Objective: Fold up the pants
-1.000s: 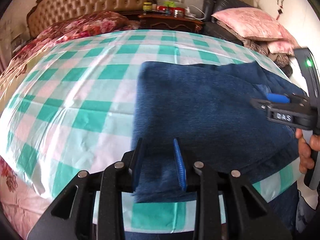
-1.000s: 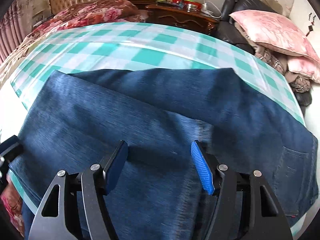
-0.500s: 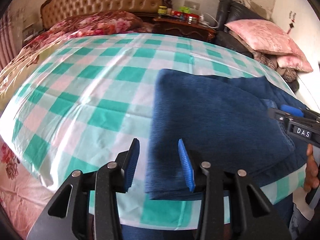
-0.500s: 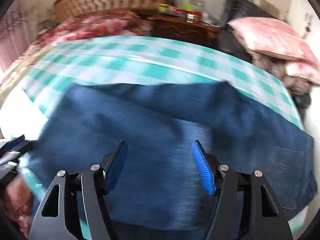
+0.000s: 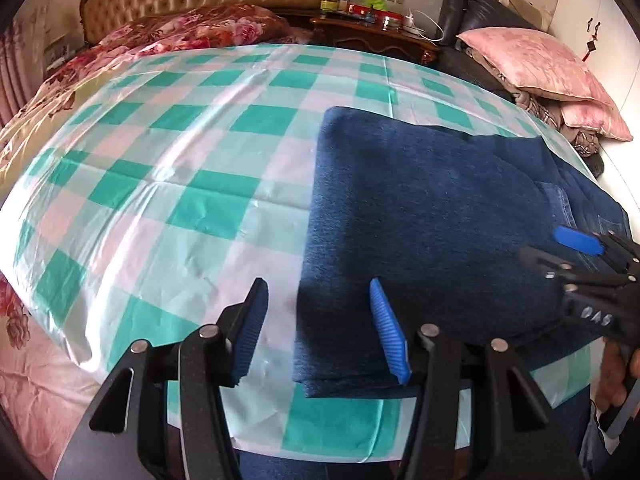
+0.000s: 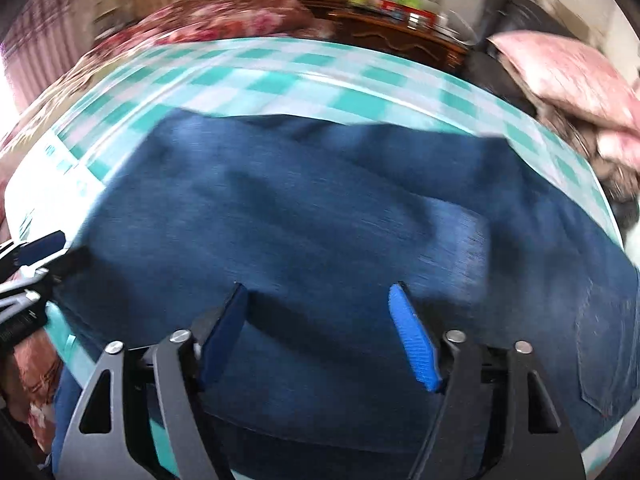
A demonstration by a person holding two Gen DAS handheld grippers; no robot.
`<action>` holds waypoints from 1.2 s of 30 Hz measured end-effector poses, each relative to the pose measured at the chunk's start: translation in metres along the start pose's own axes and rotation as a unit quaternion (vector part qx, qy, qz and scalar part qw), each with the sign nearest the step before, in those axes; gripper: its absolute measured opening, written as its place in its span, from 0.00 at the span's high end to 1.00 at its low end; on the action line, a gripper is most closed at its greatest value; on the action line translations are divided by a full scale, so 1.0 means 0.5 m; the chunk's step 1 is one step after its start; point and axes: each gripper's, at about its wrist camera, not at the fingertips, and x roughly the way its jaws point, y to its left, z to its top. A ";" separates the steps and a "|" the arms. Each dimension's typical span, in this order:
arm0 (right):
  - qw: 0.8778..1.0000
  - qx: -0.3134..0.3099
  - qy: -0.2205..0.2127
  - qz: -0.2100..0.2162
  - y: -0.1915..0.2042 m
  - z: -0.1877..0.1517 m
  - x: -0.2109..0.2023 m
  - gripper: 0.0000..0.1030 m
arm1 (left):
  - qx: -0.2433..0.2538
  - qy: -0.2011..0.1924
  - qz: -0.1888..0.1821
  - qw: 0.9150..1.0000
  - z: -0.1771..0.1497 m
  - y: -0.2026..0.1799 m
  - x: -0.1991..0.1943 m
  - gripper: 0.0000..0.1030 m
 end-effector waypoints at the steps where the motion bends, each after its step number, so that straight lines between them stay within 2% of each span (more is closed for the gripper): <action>1: 1.000 0.006 0.001 0.001 -0.019 -0.005 0.001 0.28 | -0.002 0.000 0.001 1.000 -0.001 0.001 -0.001 0.48; 3: 1.000 0.011 0.001 -0.005 -0.049 -0.014 -0.007 0.29 | -0.004 -0.001 0.005 1.000 -0.004 0.003 -0.003 0.48; 9: 0.996 0.053 0.009 -0.070 -0.119 -0.014 -0.026 0.29 | -0.020 -0.017 0.029 0.999 0.013 0.013 -0.024 0.49; 12: 0.997 0.061 -0.022 -0.032 -0.113 0.008 -0.045 0.29 | -0.011 -0.031 0.026 0.999 0.032 0.001 -0.035 0.49; 15: 0.999 0.023 -0.042 0.002 -0.046 0.044 -0.043 0.29 | 0.030 -0.048 0.001 0.998 0.051 -0.047 -0.039 0.50; 17: 0.999 -0.004 -0.042 0.022 0.005 0.066 -0.027 0.29 | 0.045 -0.037 -0.023 0.998 0.055 -0.075 -0.024 0.60; 20: 0.999 -0.024 -0.035 0.030 0.043 0.083 0.004 0.29 | 0.056 -0.017 -0.033 0.998 0.052 -0.096 0.004 0.62; 21: 0.999 -0.031 -0.029 0.020 0.048 0.083 0.019 0.29 | 0.062 -0.007 -0.030 0.998 0.050 -0.098 0.015 0.62; 23: 0.999 -0.031 -0.015 -0.001 0.034 0.076 0.045 0.29 | 0.064 -0.001 -0.020 0.998 0.049 -0.088 0.025 0.72; 24: 1.000 -0.016 -0.015 0.016 0.016 0.071 0.045 0.29 | 0.058 -0.001 -0.024 0.998 0.052 -0.081 0.023 0.72; 26: 1.000 0.001 -0.011 0.027 -0.012 0.061 0.045 0.26 | 0.051 -0.008 -0.005 0.999 0.064 -0.068 0.019 0.70; 28: 1.000 0.006 -0.011 0.005 -0.036 0.054 0.041 0.26 | 0.042 -0.012 0.008 0.999 0.075 -0.054 0.020 0.66; 30: 1.000 0.016 -0.008 -0.006 -0.063 0.049 0.040 0.26 | 0.032 -0.015 0.003 0.999 0.091 -0.045 0.022 0.65; 31: 1.000 0.019 -0.007 -0.004 -0.070 0.046 0.039 0.28 | 0.038 -0.016 0.004 0.999 0.102 -0.049 0.026 0.65; 36: 0.997 0.039 0.000 -0.067 -0.106 0.043 0.028 0.28 | 0.074 -0.012 -0.002 0.997 0.170 -0.093 0.066 0.63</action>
